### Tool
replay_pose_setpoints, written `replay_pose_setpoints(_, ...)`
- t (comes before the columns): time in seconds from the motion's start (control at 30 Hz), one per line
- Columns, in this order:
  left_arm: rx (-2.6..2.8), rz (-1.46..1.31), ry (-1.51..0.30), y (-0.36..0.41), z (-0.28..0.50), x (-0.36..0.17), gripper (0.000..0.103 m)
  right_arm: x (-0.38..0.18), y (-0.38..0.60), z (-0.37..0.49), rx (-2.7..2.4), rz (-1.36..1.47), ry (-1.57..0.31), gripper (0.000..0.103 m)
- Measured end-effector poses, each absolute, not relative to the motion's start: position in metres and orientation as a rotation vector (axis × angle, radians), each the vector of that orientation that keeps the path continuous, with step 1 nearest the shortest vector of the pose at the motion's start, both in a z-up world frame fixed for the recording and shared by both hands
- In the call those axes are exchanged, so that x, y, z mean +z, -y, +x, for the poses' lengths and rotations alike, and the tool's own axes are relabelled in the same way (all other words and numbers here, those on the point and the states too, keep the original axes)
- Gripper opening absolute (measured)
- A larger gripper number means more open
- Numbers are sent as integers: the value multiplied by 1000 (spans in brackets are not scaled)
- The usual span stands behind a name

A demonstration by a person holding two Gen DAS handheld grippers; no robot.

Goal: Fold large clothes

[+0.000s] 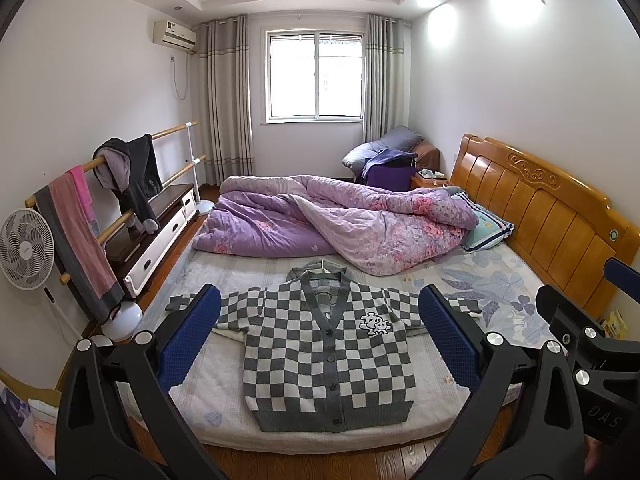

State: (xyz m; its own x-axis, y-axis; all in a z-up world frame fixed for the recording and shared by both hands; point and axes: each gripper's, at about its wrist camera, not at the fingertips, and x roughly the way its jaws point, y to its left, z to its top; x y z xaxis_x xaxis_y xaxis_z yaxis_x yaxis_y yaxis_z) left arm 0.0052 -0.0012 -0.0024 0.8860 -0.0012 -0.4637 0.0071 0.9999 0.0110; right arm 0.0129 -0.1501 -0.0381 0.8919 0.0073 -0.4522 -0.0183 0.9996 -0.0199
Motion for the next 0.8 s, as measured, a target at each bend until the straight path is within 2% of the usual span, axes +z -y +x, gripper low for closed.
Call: replay_pose_setpoints(0.8,-5,11,-482,1,9,-3,98,-36,154,12,10,-24,-470,96)
